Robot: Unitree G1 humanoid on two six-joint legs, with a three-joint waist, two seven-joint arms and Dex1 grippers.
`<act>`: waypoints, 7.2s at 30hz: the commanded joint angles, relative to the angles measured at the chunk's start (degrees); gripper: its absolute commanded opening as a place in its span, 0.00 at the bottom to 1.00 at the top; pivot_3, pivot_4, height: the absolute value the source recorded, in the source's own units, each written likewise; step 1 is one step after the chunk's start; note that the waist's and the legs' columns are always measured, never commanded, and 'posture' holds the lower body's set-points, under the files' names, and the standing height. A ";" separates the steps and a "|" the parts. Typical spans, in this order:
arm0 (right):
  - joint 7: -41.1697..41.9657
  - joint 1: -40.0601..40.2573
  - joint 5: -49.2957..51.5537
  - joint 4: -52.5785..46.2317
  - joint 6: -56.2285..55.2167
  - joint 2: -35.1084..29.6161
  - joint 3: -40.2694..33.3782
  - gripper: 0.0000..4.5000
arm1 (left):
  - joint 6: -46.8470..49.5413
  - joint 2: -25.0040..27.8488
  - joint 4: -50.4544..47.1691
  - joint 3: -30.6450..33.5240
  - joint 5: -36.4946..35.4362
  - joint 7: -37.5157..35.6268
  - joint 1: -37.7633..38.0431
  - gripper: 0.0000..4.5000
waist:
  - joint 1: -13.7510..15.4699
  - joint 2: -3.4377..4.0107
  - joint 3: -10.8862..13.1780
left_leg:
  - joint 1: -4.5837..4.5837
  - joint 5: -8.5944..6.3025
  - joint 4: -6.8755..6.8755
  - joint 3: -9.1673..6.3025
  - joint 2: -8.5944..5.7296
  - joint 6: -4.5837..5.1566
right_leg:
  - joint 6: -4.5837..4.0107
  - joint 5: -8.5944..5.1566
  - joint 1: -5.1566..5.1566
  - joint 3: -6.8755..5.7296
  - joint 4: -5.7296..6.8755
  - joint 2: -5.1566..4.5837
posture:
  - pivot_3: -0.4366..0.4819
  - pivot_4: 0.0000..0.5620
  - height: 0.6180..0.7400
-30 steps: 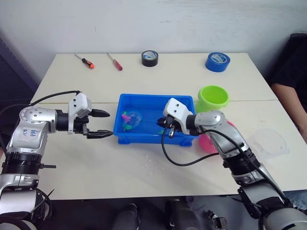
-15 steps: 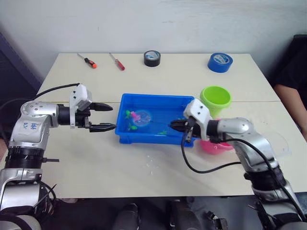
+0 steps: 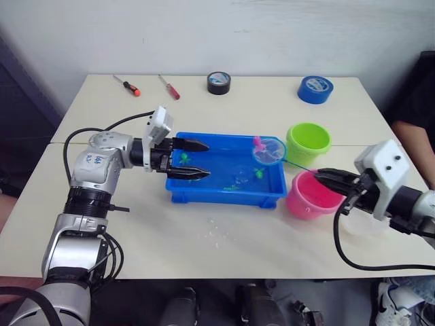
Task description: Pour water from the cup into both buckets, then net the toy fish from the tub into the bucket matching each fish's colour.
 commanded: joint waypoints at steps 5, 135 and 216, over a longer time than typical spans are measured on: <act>0.93 16.50 1.96 -8.70 0.19 2.39 -21.73 0.00 | -5.71 -6.63 3.75 -1.52 0.50 -1.09 -4.94 0.99 | 1.14 0.00 0.00 | 0.03 -0.05 0.01 0.00 -0.02 0.14 | 0.02 0.01 0.06 -0.01 -0.01 0.00 | 0.48 0.27 0.97; -1.38 36.46 7.66 -8.27 -10.86 4.58 -33.53 0.00 | -13.95 -14.17 15.67 -3.95 3.15 -4.02 -9.87 0.99 | 0.94 -0.03 0.02 | 0.63 -0.09 -0.14 0.24 -0.05 0.26 | 0.04 0.01 0.45 0.24 -0.16 0.04 | 0.48 0.27 0.97; 1.68 -29.33 -23.24 34.77 -32.72 -2.61 41.42 0.00 | -0.70 15.60 -12.76 9.54 4.40 11.45 16.93 0.99 | -0.33 0.01 0.03 | 0.43 0.04 -0.08 0.26 0.10 -0.09 | -0.01 0.01 0.10 0.17 -0.03 0.01 | 0.48 0.27 0.97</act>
